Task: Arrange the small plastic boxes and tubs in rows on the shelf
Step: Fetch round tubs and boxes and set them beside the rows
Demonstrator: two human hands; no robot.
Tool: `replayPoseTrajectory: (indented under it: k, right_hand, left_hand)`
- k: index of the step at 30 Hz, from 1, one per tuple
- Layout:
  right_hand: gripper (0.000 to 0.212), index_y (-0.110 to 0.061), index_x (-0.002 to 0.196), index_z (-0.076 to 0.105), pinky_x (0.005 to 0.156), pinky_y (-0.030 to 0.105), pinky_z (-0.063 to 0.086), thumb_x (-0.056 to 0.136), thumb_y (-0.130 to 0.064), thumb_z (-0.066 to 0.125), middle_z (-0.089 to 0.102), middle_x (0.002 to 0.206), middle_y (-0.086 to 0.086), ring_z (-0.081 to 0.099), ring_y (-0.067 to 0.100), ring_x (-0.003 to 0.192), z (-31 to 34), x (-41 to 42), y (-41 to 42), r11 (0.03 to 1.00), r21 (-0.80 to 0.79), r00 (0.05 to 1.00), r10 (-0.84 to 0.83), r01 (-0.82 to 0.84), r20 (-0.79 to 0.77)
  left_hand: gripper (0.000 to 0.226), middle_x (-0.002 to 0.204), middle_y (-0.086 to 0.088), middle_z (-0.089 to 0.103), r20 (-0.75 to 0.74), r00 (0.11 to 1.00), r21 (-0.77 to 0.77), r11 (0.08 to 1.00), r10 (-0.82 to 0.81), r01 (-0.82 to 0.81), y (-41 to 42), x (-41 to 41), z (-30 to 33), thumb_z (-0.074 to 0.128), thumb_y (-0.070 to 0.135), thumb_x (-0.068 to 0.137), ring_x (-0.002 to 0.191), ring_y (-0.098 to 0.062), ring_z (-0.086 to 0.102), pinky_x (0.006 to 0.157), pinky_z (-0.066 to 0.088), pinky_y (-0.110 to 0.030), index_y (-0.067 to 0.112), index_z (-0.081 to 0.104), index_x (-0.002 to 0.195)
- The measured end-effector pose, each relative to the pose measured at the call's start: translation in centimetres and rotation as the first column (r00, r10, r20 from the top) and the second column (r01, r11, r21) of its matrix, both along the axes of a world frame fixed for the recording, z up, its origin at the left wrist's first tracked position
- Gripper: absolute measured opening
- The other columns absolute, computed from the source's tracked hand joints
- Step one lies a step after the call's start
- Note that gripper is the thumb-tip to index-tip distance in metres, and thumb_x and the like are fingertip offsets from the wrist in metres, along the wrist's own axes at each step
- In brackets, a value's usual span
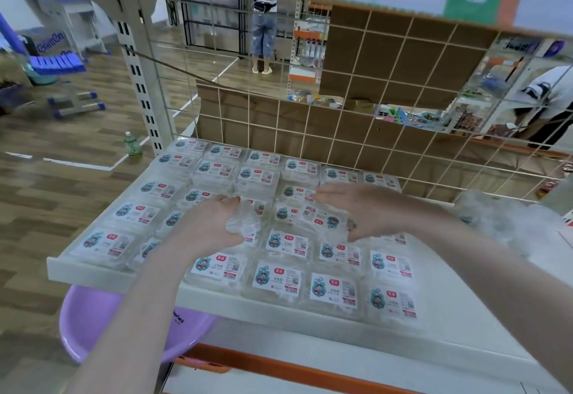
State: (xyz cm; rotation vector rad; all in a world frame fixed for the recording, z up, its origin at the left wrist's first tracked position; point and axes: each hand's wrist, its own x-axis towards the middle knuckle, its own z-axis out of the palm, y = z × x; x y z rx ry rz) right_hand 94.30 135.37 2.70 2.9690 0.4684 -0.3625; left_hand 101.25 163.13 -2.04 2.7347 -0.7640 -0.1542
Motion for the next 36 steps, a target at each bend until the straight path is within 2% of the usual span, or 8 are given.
replayPoseTrajectory:
  k: [3,7,12,19,24,27,30,36]
  right_hand:
    - [0.107,-0.036,0.148,0.005,0.081,0.015,0.035,0.071,-0.015,0.076,0.0,0.155,-0.02,0.027,0.014,0.136,0.8,1.9,0.9,0.979,-0.131,0.987,0.155,-0.159,-0.043]
    - [0.108,-0.031,0.149,0.005,0.106,0.032,0.029,0.07,-0.013,0.077,-0.001,0.156,-0.014,0.015,0.015,0.142,0.4,3.6,2.0,0.968,-0.131,0.959,0.181,-0.213,-0.218]
    - [0.105,-0.026,0.15,0.01,0.112,0.034,0.013,0.071,-0.015,0.078,0.008,0.157,-0.007,0.011,0.012,0.143,-0.1,4.7,1.8,0.985,-0.042,0.923,0.142,-0.168,-0.359]
    - [0.1,-0.021,0.148,0.019,0.112,0.039,0.026,0.068,-0.045,0.074,0.025,0.153,0.001,0.027,0.018,0.138,-1.0,4.1,0.5,0.997,0.057,0.973,-0.029,0.043,-0.228]
    - [0.073,-0.014,0.121,0.049,0.078,0.032,0.05,0.065,-0.057,0.065,0.055,0.11,0.001,0.054,0.017,0.097,-1.9,2.3,0.9,0.958,0.193,0.975,-0.221,0.213,0.016]
    - [0.047,-0.019,0.09,0.049,0.052,0.025,0.035,0.067,-0.057,0.062,0.045,0.083,-0.004,0.046,0.011,0.071,-2.7,1.3,1.7,0.929,0.227,0.942,-0.32,0.292,0.097]
    - [0.043,-0.021,0.076,0.041,0.05,0.026,0.028,0.072,-0.06,0.059,0.041,0.081,-0.005,0.045,0.013,0.07,-3.7,0.4,2.7,0.897,0.205,0.906,-0.415,0.392,0.083]
    - [0.075,-0.016,0.122,0.049,0.078,0.034,0.043,0.073,-0.073,0.053,0.051,0.12,0.005,0.049,0.022,0.102,-4.0,-0.2,2.5,0.864,0.214,0.878,-0.475,0.455,0.053]
  left_hand:
    - [0.071,0.136,-0.004,0.047,-0.005,1.0,-0.017,1.0,0.003,-0.003,-0.1,-0.1,0.1,0.065,0.032,0.08,0.119,-0.022,0.048,0.088,0.042,-0.029,0.016,0.037,0.143]
    - [0.072,0.138,-0.002,0.045,-0.024,0.999,-0.065,0.998,0.021,-0.022,0.1,-0.4,0.1,0.067,0.033,0.079,0.119,-0.021,0.048,0.087,0.041,-0.028,0.019,0.037,0.143]
    - [0.075,0.142,-0.003,0.042,-0.032,0.999,-0.069,0.997,0.034,-0.036,0.1,-0.6,0.2,0.068,0.035,0.078,0.124,-0.021,0.045,0.092,0.041,-0.03,0.019,0.035,0.144]
    - [0.076,0.144,-0.004,0.04,-0.04,0.998,-0.068,0.997,0.038,-0.04,0.2,-0.6,0.0,0.068,0.035,0.079,0.128,-0.022,0.043,0.097,0.042,-0.033,0.018,0.034,0.144]
    - [0.076,0.144,-0.003,0.039,-0.047,0.998,-0.081,0.995,0.049,-0.053,0.2,-0.4,-0.2,0.068,0.036,0.079,0.127,-0.021,0.043,0.095,0.041,-0.032,0.02,0.034,0.145]
    - [0.077,0.145,-0.002,0.039,-0.044,0.998,-0.077,0.996,0.046,-0.049,0.3,-0.4,-0.4,0.068,0.037,0.079,0.13,-0.02,0.04,0.097,0.038,-0.031,0.02,0.034,0.145]
    - [0.077,0.147,-0.003,0.037,-0.029,0.999,-0.068,0.997,0.04,-0.042,0.2,-0.3,-0.4,0.068,0.038,0.079,0.134,-0.02,0.036,0.098,0.036,-0.03,0.019,0.033,0.146]
    - [0.077,0.148,-0.003,0.036,-0.032,0.998,-0.079,0.996,0.044,-0.047,0.2,-0.4,-0.5,0.068,0.037,0.08,0.134,-0.02,0.037,0.098,0.035,-0.03,0.02,0.033,0.146]
